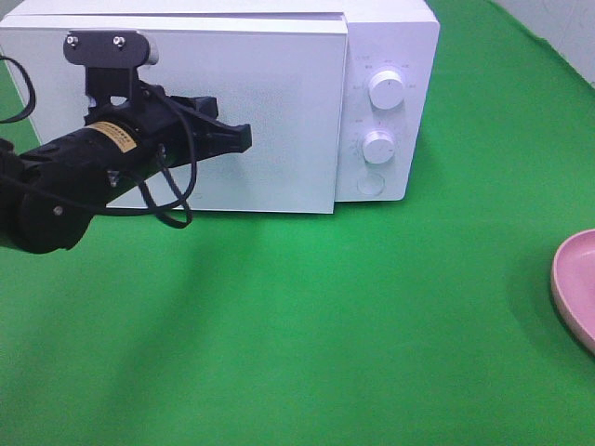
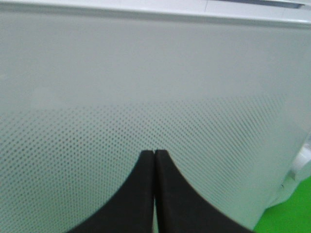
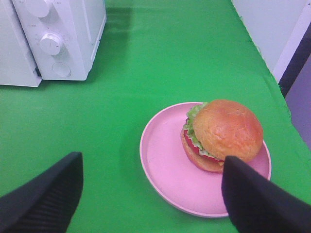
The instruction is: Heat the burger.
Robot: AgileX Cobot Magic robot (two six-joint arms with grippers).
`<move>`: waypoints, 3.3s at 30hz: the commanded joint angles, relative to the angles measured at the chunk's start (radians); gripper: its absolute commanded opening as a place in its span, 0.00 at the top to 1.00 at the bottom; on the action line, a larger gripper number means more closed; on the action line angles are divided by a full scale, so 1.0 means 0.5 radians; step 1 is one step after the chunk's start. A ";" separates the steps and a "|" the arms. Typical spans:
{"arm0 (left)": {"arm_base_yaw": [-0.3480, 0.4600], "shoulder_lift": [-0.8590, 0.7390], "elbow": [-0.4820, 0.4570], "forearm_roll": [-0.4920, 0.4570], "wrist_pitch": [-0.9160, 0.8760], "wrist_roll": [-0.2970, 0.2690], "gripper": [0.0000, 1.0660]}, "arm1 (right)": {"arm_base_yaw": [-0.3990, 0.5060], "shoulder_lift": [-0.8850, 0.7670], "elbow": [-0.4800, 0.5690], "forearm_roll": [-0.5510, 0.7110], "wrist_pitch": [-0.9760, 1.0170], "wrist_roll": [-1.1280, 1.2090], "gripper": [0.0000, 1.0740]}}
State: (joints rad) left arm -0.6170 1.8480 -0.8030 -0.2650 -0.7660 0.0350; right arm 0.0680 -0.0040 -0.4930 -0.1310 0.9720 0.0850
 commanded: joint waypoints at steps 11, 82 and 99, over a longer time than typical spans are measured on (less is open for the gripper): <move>-0.012 0.244 -0.470 -0.078 0.154 0.012 1.00 | -0.016 -0.054 0.004 0.012 -0.026 -0.018 0.29; 0.716 -0.714 -0.474 0.136 3.610 -0.086 0.06 | -0.016 -0.054 0.004 0.012 -0.026 -0.018 0.30; 1.404 -1.174 -0.008 0.250 3.796 -0.044 0.06 | -0.016 -0.054 0.004 0.012 -0.026 -0.018 0.30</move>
State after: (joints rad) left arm 0.0630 1.3130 -0.8600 -0.1260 1.1270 0.0120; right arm 0.0680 -0.0040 -0.4930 -0.1310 0.9720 0.0840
